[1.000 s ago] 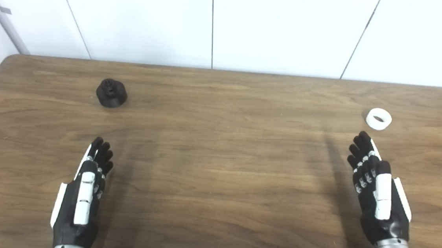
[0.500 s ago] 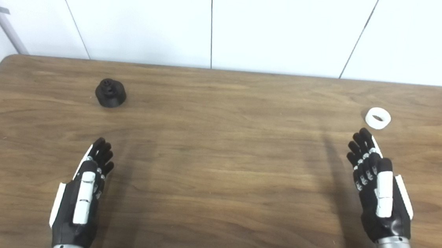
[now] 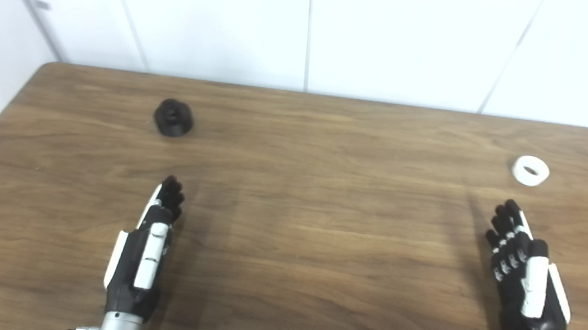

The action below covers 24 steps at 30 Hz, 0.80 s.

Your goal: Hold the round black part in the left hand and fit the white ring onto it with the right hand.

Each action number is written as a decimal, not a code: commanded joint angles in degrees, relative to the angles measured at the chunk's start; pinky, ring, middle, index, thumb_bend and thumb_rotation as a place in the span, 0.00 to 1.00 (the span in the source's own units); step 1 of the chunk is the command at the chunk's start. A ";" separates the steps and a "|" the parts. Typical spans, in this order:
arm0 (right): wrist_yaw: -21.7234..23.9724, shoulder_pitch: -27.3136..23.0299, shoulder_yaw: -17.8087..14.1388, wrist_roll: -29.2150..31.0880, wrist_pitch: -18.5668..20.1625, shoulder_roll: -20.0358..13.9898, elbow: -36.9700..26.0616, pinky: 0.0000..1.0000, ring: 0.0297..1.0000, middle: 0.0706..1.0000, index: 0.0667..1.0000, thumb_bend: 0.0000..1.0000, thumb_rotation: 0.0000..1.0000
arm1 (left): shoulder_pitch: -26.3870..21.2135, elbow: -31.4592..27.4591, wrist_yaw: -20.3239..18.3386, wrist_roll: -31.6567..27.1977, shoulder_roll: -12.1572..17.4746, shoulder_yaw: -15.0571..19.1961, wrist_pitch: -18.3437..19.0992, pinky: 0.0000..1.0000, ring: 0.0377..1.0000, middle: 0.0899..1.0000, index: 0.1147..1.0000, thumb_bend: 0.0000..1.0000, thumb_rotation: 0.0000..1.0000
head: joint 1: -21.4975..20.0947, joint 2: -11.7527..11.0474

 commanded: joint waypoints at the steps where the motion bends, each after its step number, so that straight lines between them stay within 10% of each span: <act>1: 0.59 6.57 0.00 0.59 -3.18 -1.40 -0.48 1.00 0.99 0.97 0.97 0.59 1.00 | 1.20 -0.58 0.23 1.20 -3.55 -0.31 -2.84 1.00 0.98 0.97 0.99 0.49 0.83 | 0.38 -0.51; 24: 1.25 5.00 0.13 0.16 -6.78 -1.73 3.96 1.00 1.00 1.00 1.00 0.61 1.00 | 0.12 2.49 1.62 3.34 -4.17 -1.25 -3.40 0.93 0.96 0.95 0.95 0.60 0.69 | 2.84 -5.13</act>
